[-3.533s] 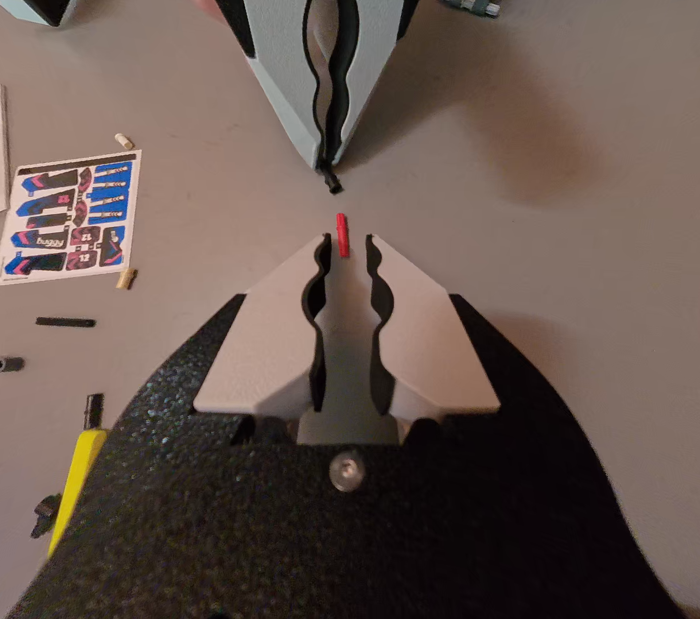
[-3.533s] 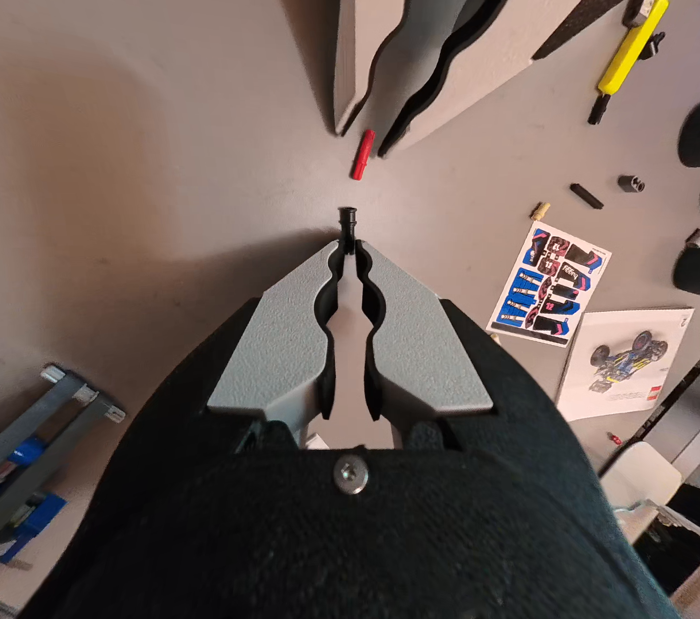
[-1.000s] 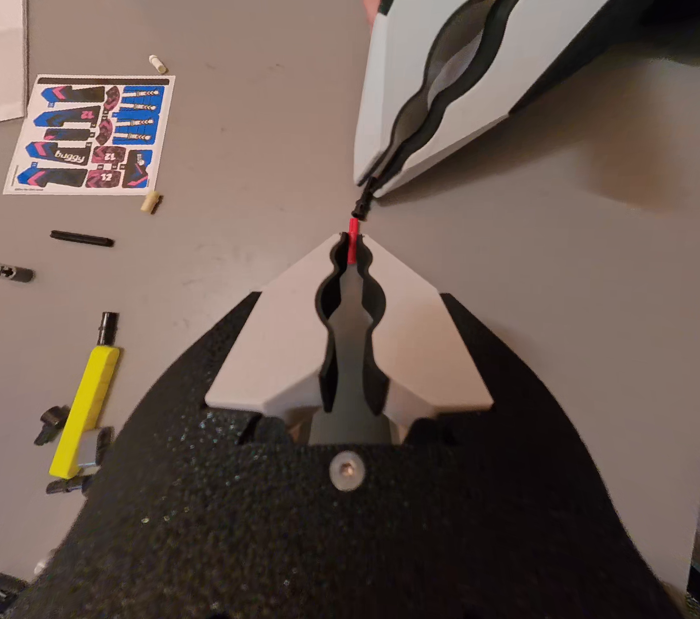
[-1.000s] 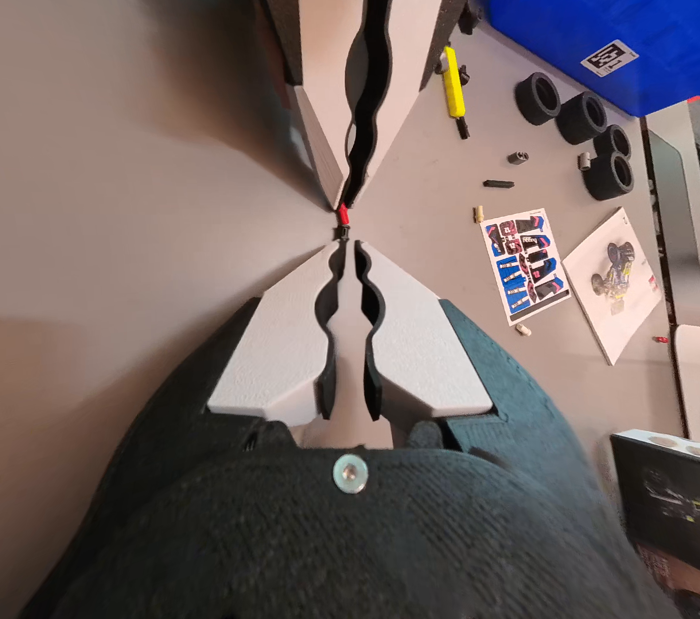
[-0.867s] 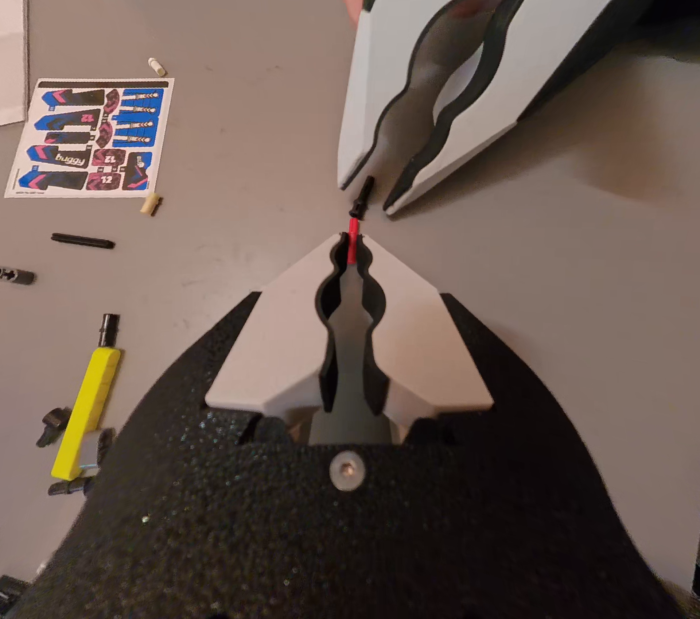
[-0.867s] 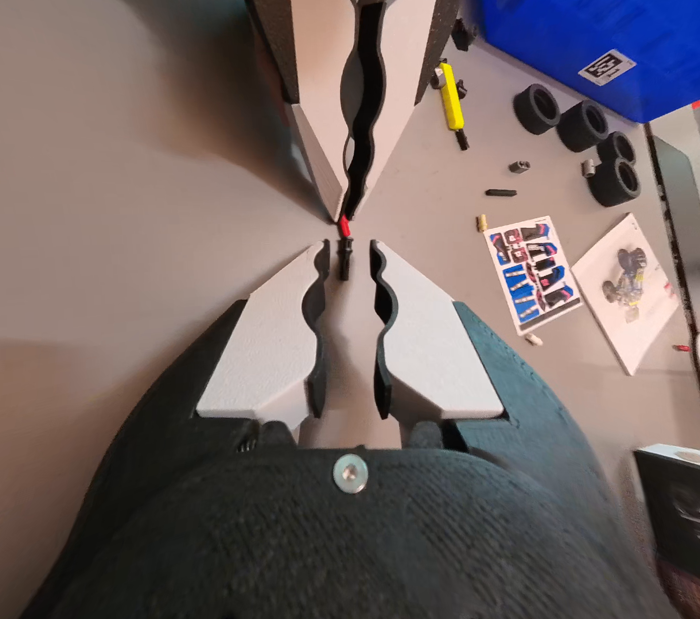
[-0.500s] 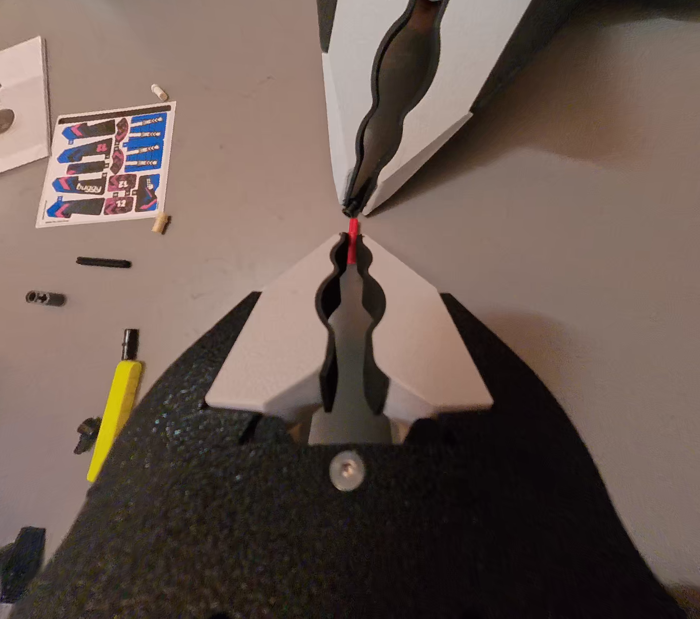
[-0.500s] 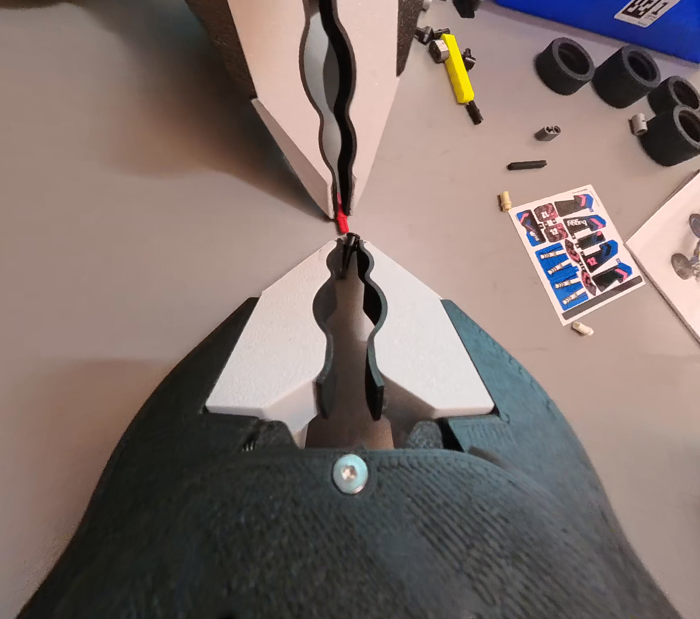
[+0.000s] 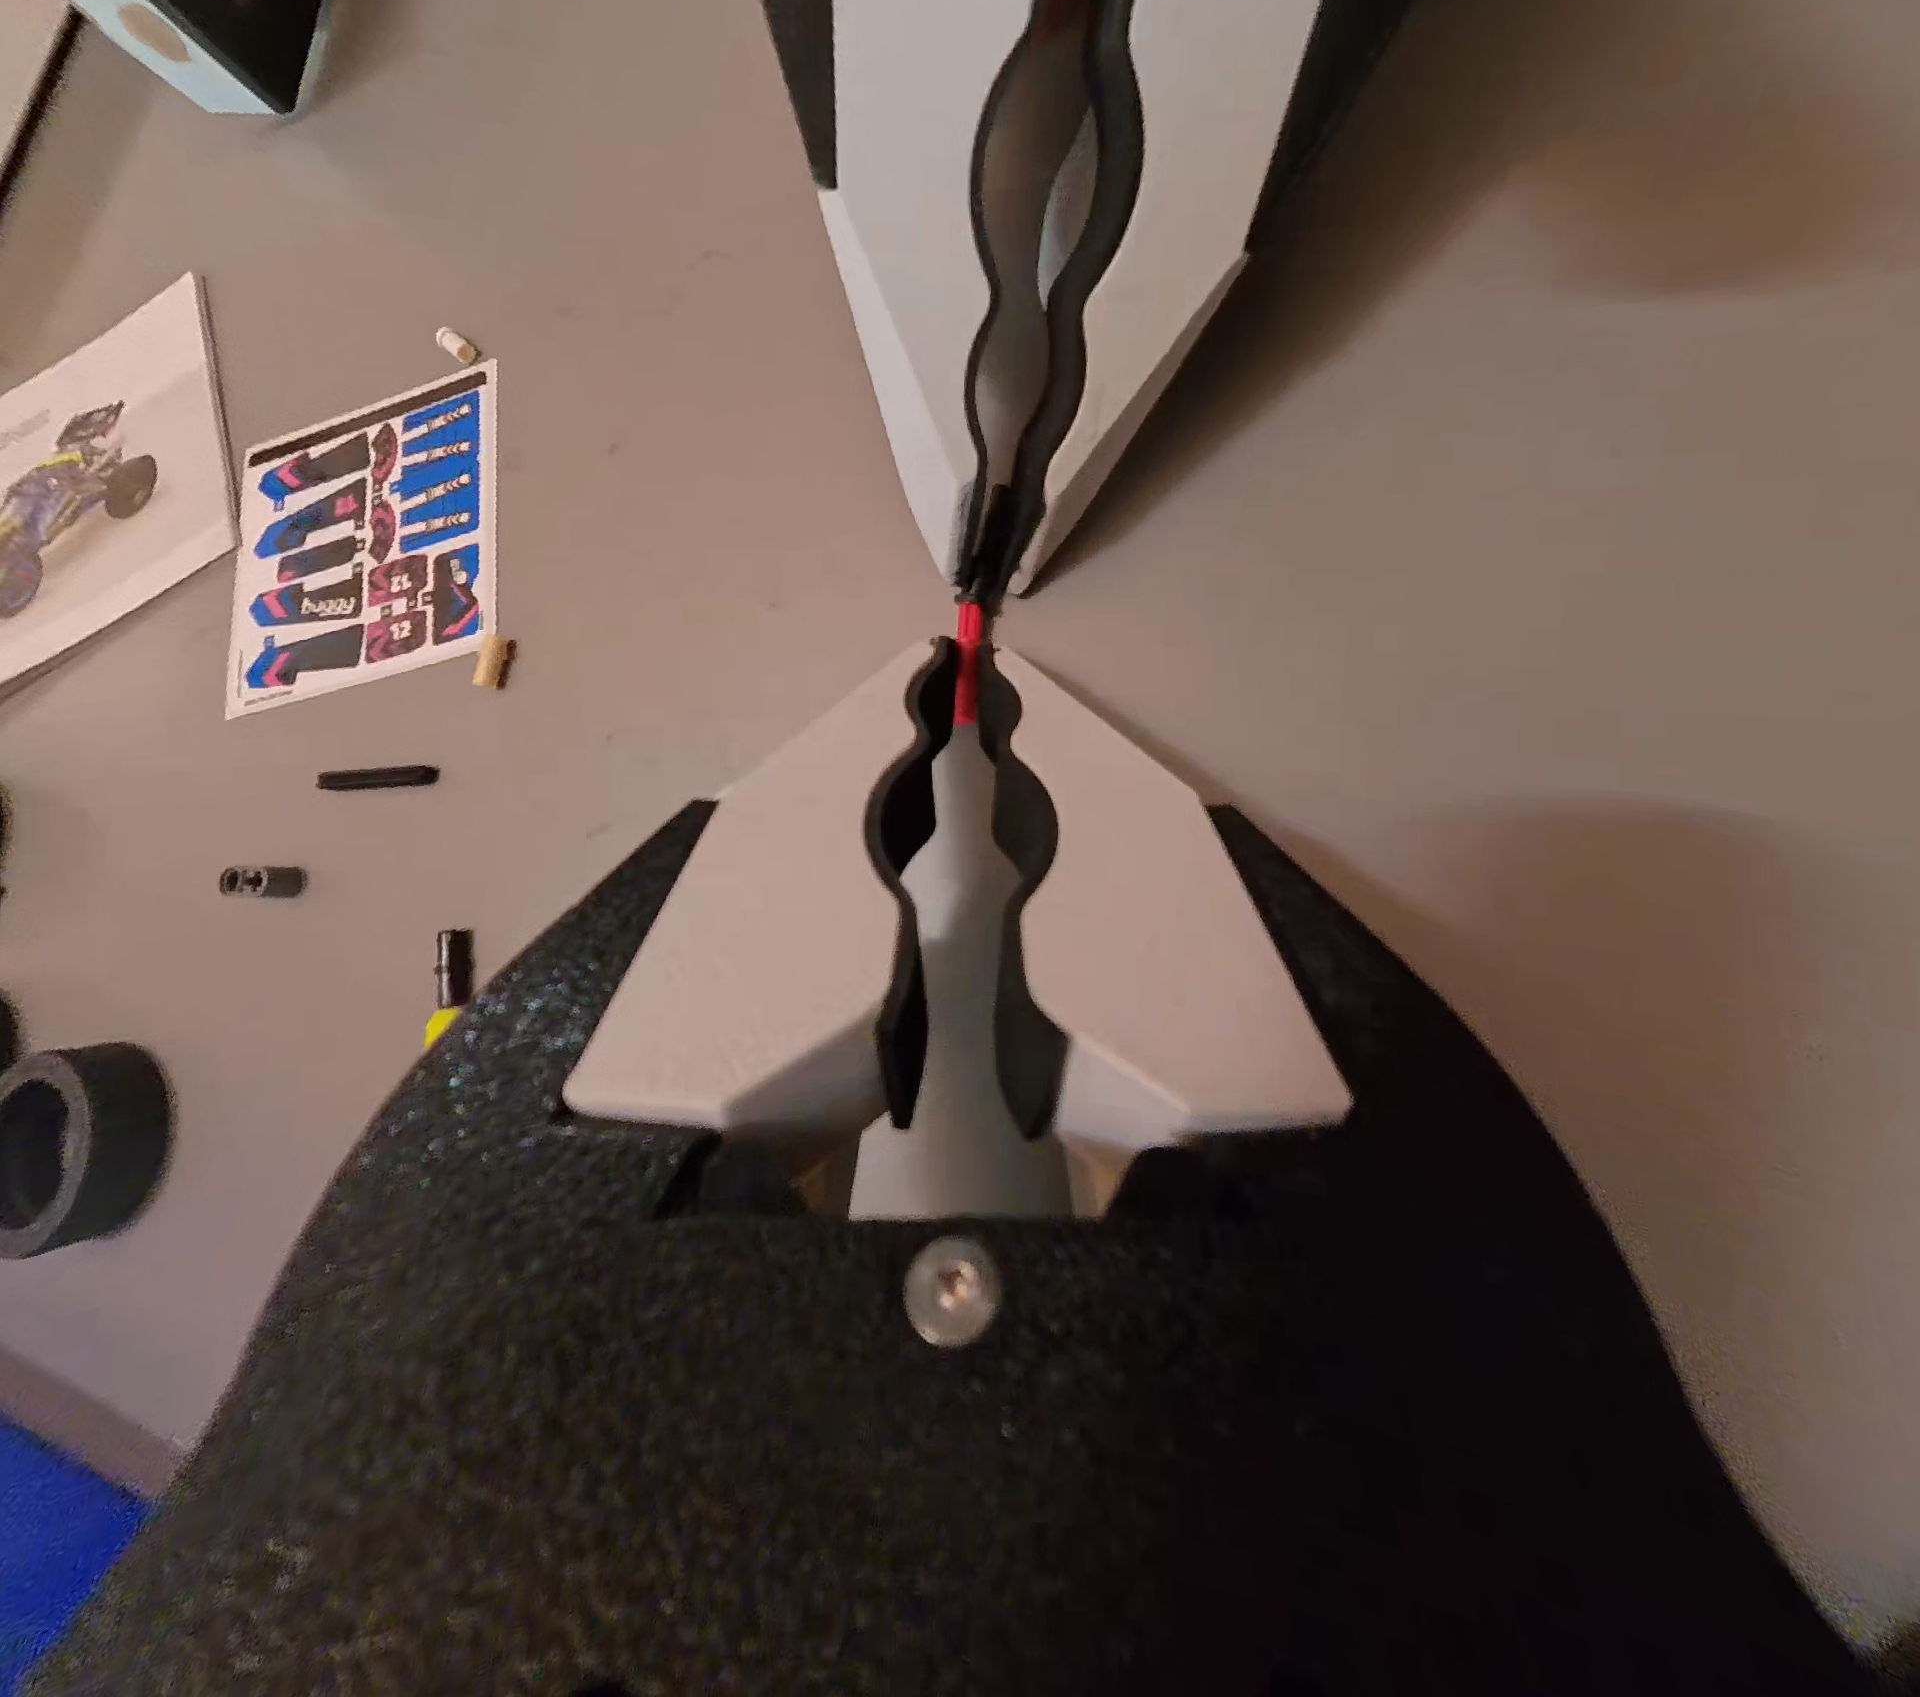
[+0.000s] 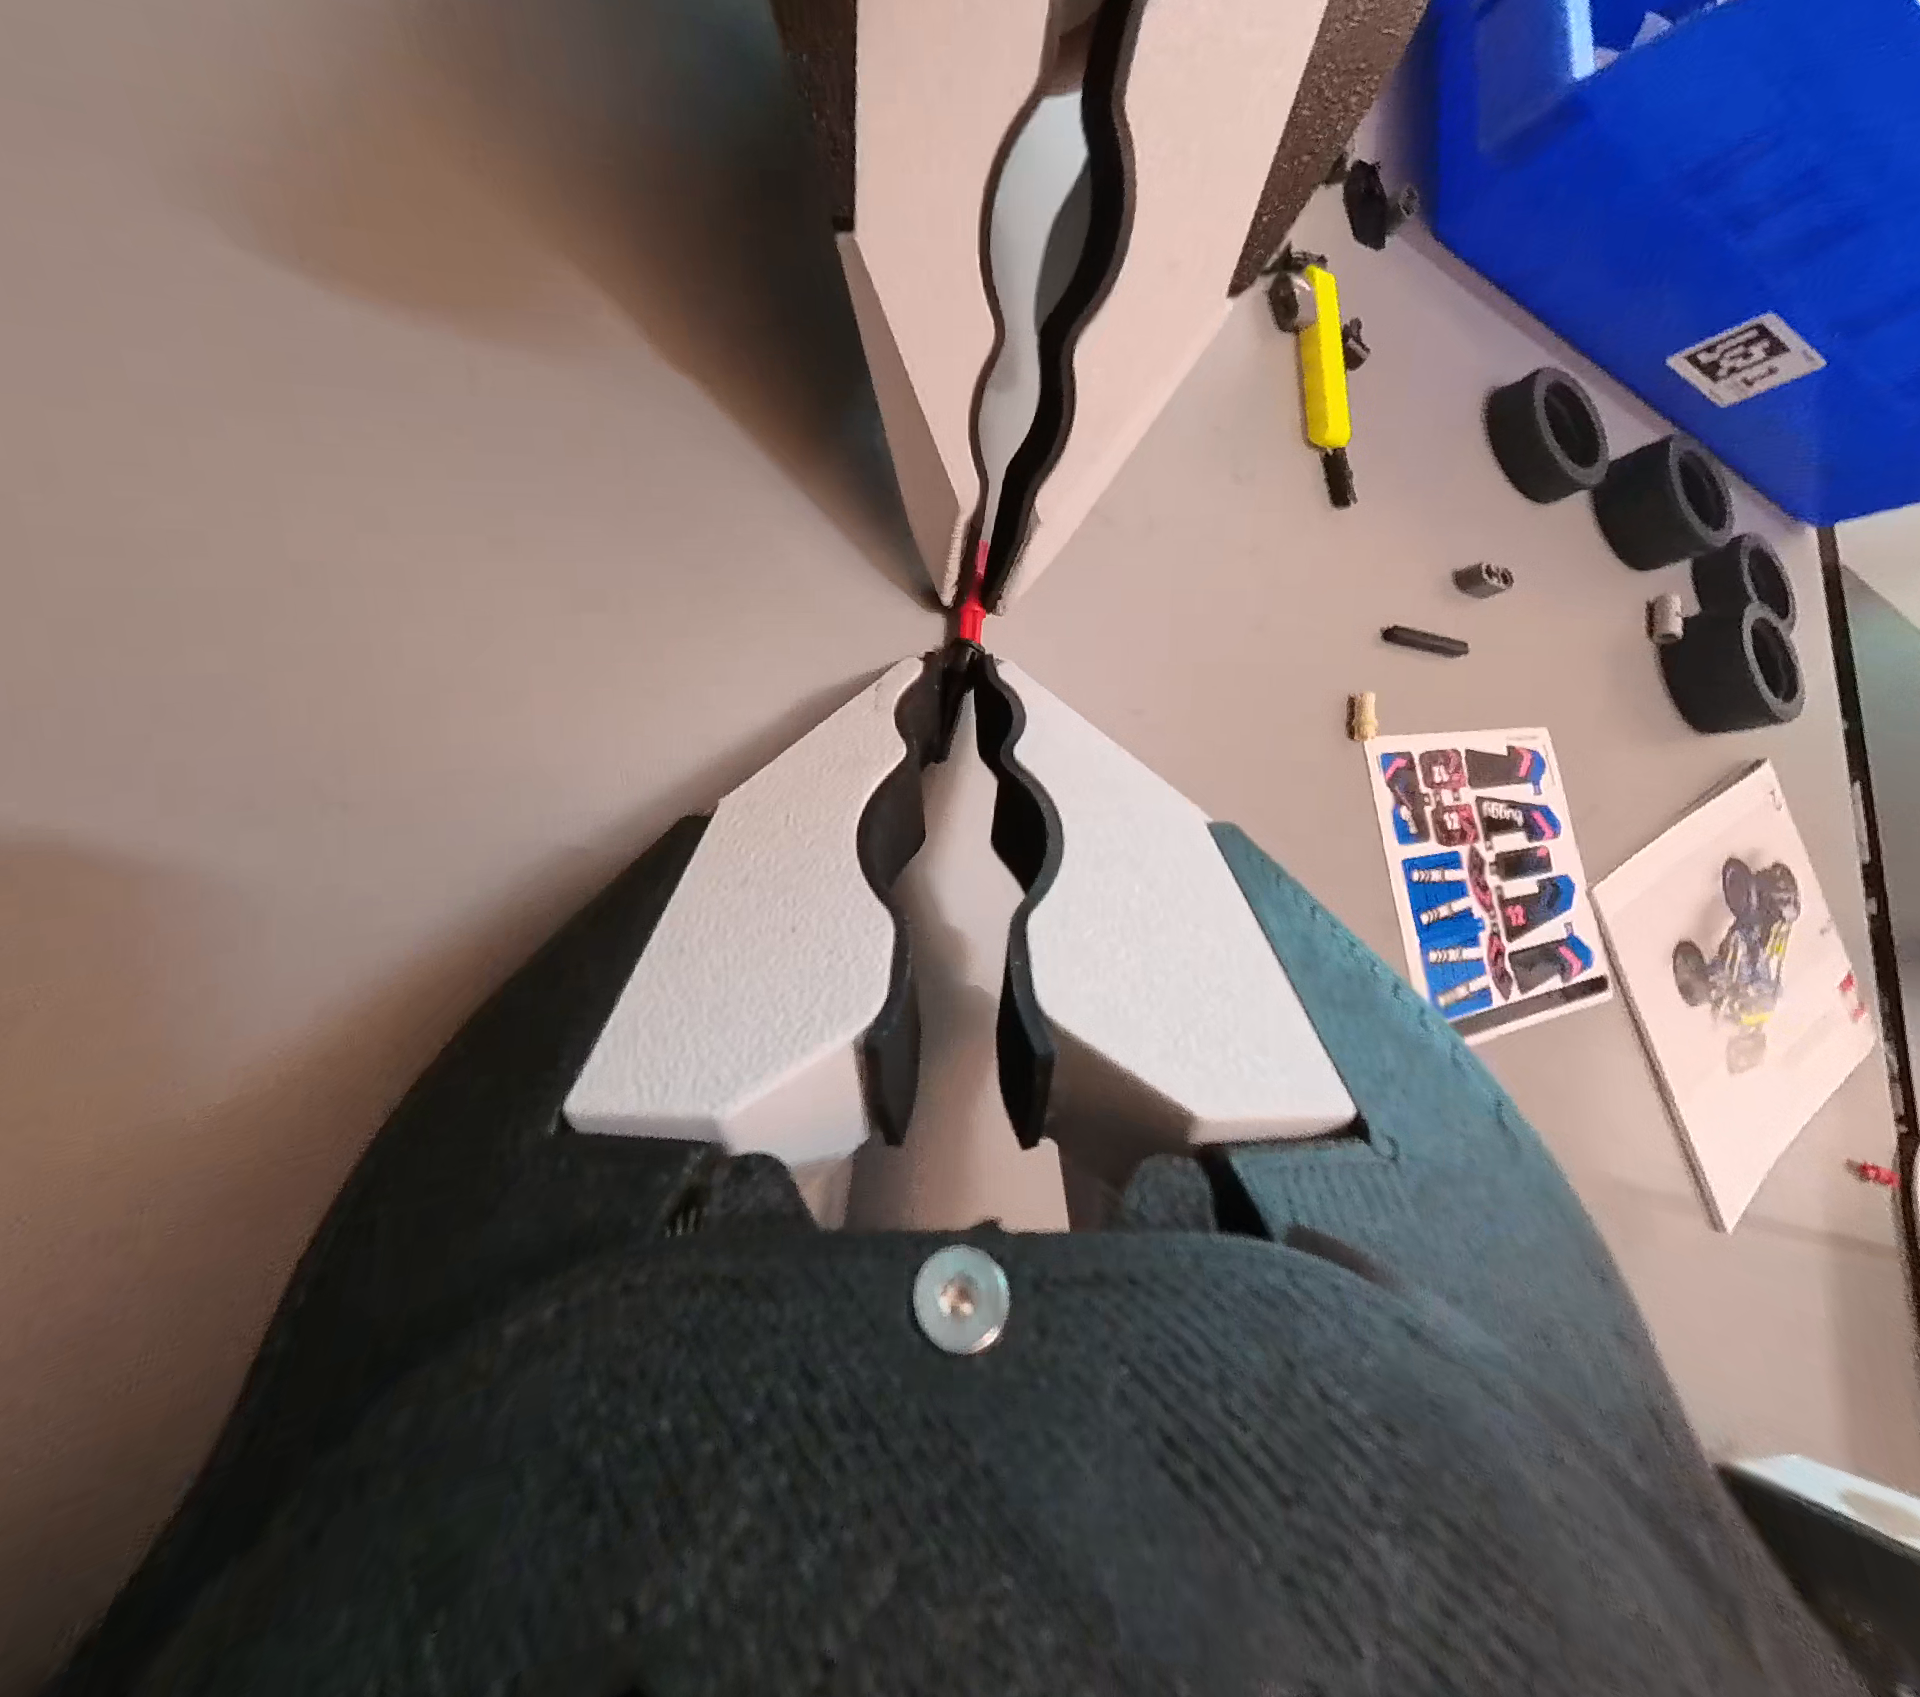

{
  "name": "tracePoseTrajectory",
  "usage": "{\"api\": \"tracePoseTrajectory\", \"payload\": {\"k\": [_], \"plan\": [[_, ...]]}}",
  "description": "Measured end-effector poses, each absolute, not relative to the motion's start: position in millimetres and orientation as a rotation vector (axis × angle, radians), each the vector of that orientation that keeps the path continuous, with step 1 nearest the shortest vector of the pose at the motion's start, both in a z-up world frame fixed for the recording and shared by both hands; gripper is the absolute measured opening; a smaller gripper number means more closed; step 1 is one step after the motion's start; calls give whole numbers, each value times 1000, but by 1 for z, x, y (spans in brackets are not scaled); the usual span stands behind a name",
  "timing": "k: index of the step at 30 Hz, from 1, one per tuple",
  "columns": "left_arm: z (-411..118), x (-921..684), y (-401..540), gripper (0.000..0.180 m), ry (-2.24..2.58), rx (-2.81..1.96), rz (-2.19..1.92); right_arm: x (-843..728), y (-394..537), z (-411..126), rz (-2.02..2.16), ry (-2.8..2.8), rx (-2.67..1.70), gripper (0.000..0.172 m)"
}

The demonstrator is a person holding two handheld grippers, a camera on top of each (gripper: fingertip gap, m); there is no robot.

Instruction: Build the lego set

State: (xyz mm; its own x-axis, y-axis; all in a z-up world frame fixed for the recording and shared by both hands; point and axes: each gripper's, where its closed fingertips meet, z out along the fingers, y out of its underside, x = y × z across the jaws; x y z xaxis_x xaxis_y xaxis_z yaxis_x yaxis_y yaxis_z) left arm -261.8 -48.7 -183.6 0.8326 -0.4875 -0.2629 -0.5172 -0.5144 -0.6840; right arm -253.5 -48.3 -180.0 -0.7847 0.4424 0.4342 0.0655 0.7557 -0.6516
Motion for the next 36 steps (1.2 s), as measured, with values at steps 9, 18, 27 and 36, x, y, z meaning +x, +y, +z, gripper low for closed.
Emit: {"api": "tracePoseTrajectory", "payload": {"k": [9,18,27,36], "plan": [[-184,-262,-50,0,672,-2218,-11,-257,-53,-180,816,-2375,-318,4],[-183,-263,-53,3,609,-2217,-71,-258,-53,-180,884,-2362,-363,4],[-185,-267,-57,2,523,-2252,-135,-258,-53,-180,900,-2375,-386,4],[-186,-265,-57,2,530,-2253,-153,-258,-55,-180,948,-2399,-415,4]]}}
